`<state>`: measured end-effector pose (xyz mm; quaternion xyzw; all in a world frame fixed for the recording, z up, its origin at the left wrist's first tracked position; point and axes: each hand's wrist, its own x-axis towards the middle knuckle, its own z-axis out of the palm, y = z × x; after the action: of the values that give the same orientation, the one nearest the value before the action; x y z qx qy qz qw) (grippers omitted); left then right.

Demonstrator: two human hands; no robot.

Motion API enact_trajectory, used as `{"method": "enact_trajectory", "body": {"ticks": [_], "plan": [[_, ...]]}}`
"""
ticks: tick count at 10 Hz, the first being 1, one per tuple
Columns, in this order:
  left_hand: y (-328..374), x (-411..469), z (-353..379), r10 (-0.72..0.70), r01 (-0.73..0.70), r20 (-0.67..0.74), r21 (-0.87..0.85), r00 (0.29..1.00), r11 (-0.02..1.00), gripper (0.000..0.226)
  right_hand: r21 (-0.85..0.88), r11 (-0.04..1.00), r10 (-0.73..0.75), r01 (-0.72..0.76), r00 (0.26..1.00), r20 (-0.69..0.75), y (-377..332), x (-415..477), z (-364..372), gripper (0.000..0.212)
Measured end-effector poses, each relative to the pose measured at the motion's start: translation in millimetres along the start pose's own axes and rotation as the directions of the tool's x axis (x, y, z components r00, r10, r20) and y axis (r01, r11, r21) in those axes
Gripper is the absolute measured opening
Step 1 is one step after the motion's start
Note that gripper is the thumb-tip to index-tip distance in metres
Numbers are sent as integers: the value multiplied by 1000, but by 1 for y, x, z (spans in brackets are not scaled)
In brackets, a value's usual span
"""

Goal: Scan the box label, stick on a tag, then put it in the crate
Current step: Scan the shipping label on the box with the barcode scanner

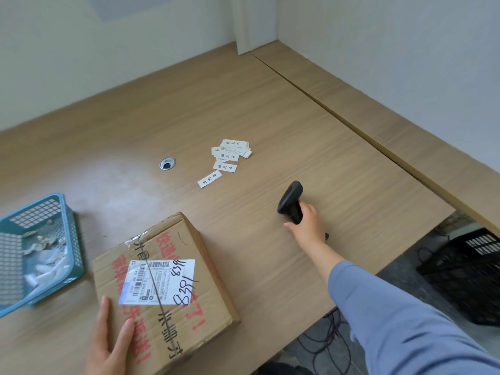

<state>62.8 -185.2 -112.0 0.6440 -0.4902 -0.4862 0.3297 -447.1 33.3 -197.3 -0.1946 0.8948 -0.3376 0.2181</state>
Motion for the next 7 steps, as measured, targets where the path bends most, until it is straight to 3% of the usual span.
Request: {"method": "enact_trajectory", "body": {"ticks": [1,3,5,7], "plan": [[-24,-101,95,98,-107,65,151,993,983,66,-60,997,38,-38,999,1,-3,4,1,64],[-15,-121,109,94,-122,189,140,977,983,65,-59,996,61,-63,998,-24,-7,5,0,54],[-23,-118,107,104,-134,179,166,978,977,68,8,994,112,-112,993,-36,-11,4,-7,36],[-20,-121,109,101,-129,169,161,980,978,63,158,973,167,-166,986,11,-17,-5,-13,34]]}}
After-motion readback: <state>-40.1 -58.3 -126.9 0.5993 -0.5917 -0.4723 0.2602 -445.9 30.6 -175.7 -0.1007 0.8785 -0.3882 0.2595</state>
